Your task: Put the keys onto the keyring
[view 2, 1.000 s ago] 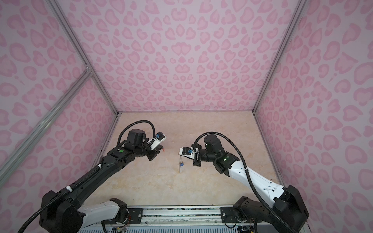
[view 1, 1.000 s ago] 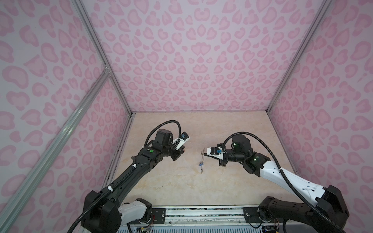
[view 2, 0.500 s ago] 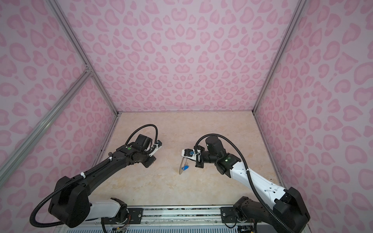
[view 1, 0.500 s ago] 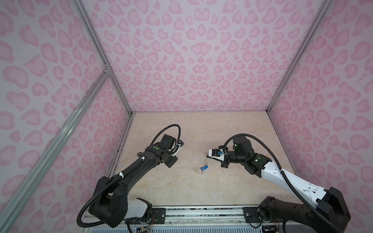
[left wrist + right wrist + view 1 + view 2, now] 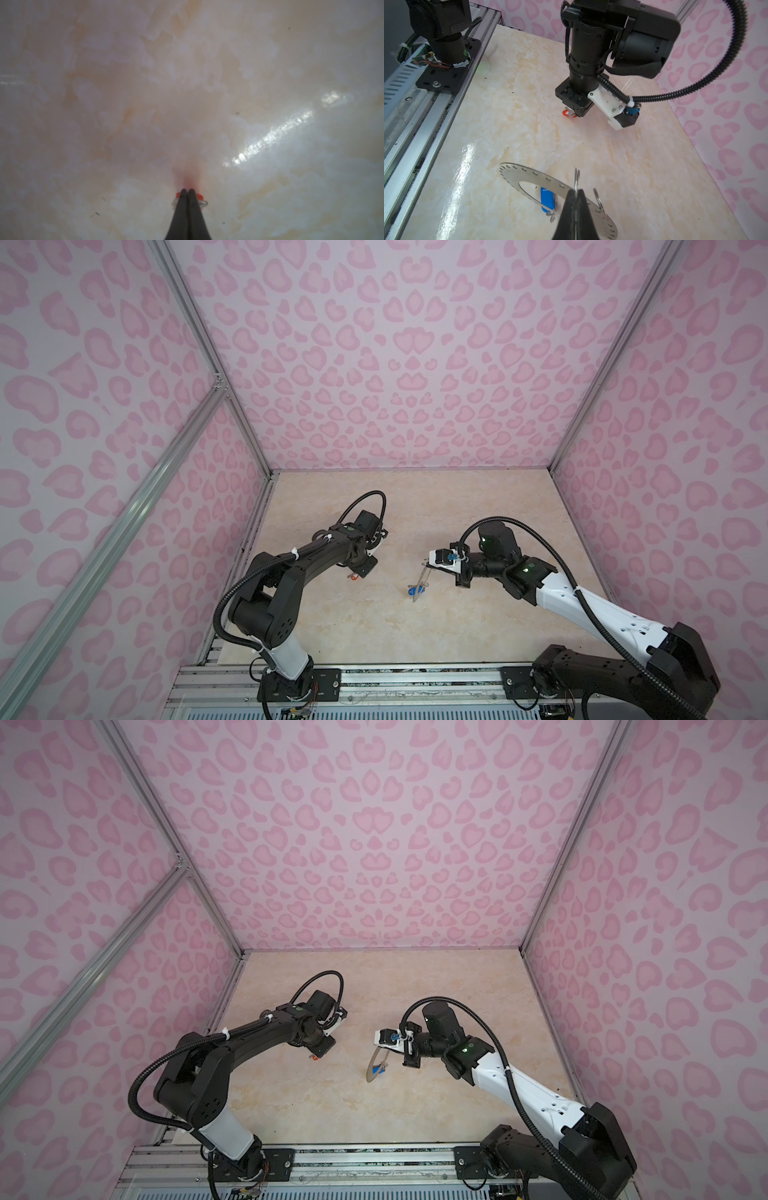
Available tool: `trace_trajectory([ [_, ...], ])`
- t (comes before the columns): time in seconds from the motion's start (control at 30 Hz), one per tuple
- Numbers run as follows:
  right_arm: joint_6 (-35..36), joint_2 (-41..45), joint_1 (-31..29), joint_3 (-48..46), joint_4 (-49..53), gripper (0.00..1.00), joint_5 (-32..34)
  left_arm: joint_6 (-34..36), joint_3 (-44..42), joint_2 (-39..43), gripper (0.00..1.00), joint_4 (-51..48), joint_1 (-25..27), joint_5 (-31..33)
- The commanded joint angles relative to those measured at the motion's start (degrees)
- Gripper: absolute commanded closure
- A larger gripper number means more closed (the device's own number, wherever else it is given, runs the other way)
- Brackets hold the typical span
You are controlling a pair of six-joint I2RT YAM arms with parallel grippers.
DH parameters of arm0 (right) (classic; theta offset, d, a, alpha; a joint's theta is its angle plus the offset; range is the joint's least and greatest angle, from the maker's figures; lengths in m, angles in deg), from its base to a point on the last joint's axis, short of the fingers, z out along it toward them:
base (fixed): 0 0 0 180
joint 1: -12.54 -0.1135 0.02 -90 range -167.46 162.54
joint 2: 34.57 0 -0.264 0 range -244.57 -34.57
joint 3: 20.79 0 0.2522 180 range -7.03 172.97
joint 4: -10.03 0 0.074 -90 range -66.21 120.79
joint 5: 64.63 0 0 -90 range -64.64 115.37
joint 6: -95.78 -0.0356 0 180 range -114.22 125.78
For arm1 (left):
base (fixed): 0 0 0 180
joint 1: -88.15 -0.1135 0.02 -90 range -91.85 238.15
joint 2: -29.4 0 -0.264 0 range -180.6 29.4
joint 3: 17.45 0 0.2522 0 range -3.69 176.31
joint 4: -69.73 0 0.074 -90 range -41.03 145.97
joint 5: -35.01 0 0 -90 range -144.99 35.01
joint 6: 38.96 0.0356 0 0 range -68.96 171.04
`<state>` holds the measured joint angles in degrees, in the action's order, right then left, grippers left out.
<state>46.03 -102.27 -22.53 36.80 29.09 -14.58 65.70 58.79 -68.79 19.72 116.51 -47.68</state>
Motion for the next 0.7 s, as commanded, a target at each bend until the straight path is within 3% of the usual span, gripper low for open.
trace_trajectory([
  [0.0,0.18,-0.46,0.45,-0.37,-1.34,1.0,-0.83,0.27,2.3,-2.71,0.97,-0.41,0.38,-0.18],
  [0.13,0.18,-0.93,1.14,-0.44,-1.39,1.0,-1.52,0.85,3.47,-5.1,0.95,0.12,0.55,-1.38],
  [0.4,0.18,-1.73,1.67,-0.15,-1.36,1.0,-2.32,2.01,1.31,-3.02,0.73,4.74,0.48,-3.54],
  [0.67,0.09,-1.91,1.68,0.24,-1.23,1.0,-2.84,2.07,-1.21,1.43,0.69,6.33,-0.97,-5.32],
])
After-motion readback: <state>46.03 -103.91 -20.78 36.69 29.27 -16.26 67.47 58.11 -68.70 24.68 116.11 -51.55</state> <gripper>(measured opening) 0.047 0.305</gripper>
